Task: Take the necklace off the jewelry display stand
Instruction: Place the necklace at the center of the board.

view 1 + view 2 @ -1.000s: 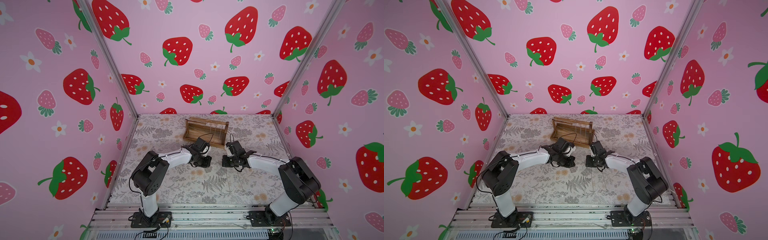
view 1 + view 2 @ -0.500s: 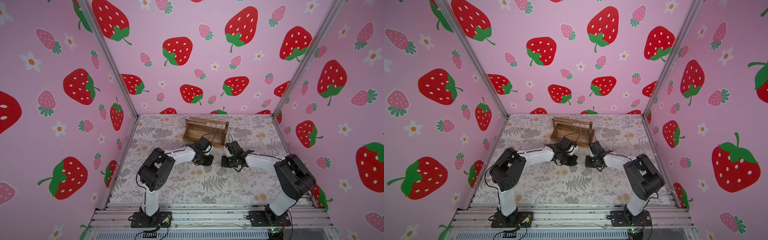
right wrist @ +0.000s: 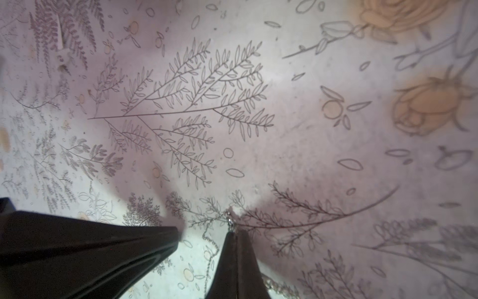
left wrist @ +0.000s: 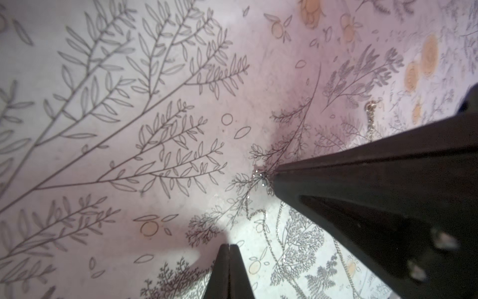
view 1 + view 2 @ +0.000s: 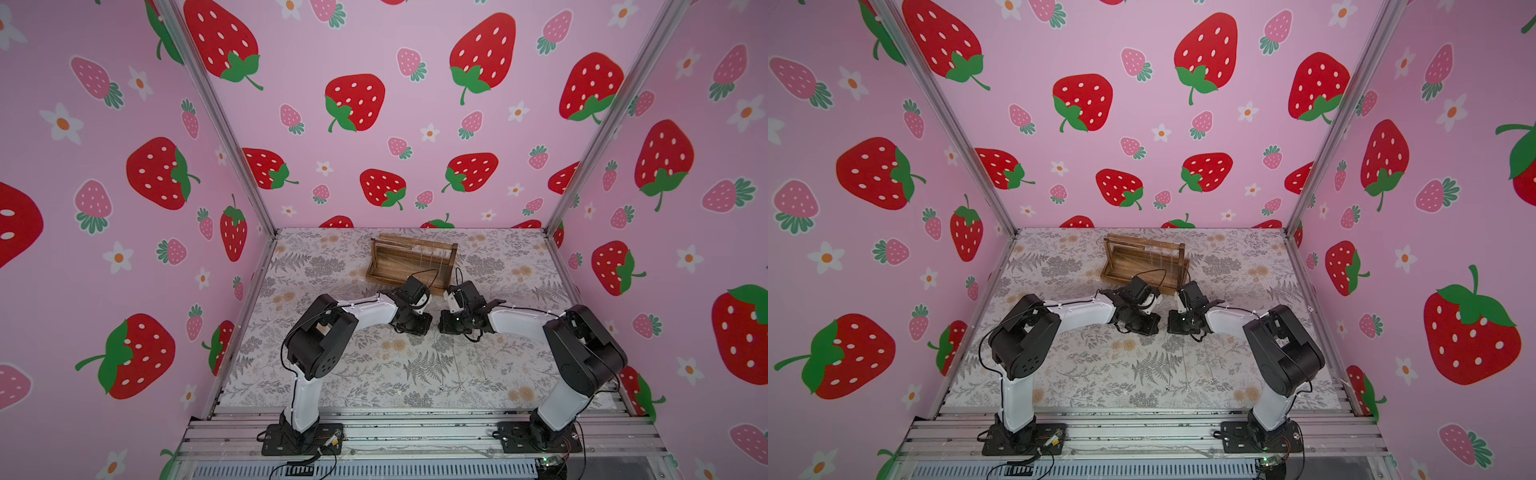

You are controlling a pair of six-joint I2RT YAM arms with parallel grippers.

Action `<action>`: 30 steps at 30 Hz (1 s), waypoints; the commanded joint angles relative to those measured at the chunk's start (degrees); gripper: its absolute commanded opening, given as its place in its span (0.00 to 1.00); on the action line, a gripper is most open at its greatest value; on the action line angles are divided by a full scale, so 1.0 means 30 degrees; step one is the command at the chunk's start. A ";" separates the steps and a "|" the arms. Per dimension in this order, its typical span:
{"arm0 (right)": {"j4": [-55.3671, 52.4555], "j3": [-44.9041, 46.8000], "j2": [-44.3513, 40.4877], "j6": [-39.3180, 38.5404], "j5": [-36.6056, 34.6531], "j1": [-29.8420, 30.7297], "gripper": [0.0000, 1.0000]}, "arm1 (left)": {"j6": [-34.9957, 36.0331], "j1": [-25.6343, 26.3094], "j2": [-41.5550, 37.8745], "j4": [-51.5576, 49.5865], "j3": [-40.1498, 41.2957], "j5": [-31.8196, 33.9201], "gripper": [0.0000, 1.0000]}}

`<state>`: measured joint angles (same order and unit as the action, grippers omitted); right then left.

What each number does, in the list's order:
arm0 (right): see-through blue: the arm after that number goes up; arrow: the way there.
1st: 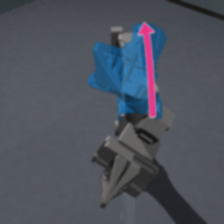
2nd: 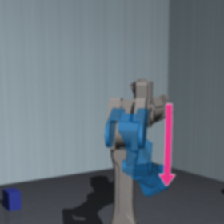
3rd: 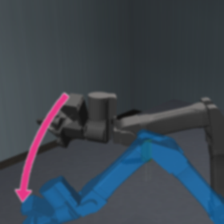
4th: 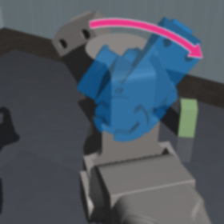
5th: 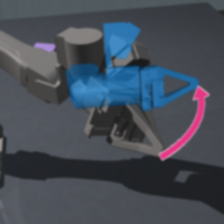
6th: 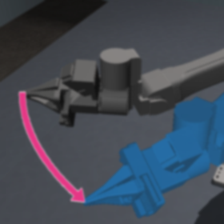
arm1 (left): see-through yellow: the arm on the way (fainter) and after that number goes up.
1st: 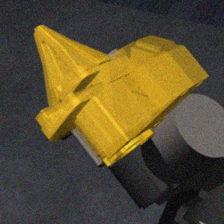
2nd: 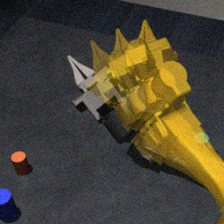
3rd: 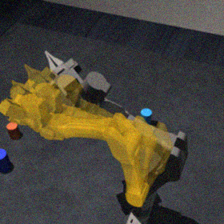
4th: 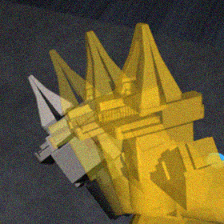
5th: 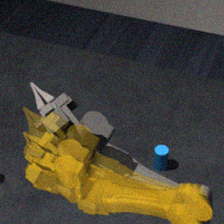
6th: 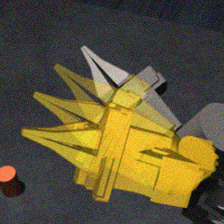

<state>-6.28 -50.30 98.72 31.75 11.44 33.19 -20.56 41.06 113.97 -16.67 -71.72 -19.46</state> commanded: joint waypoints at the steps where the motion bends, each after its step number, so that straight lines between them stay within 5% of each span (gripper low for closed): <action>1: 0.0167 -0.0224 0.0462 0.0272 0.0712 -0.0048 0.00 | 0.0240 0.0151 0.0620 -0.0229 -0.0634 0.0212 0.00; 30: 0.1068 -0.0957 0.2221 0.1279 -0.0185 -0.0048 0.00 | -0.0032 0.0386 0.1618 0.0540 -0.1109 -0.0102 0.00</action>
<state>-1.04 -53.10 103.00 34.96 11.51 32.71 -20.93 41.63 116.01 -14.72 -73.71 -20.03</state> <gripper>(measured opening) 0.040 0.047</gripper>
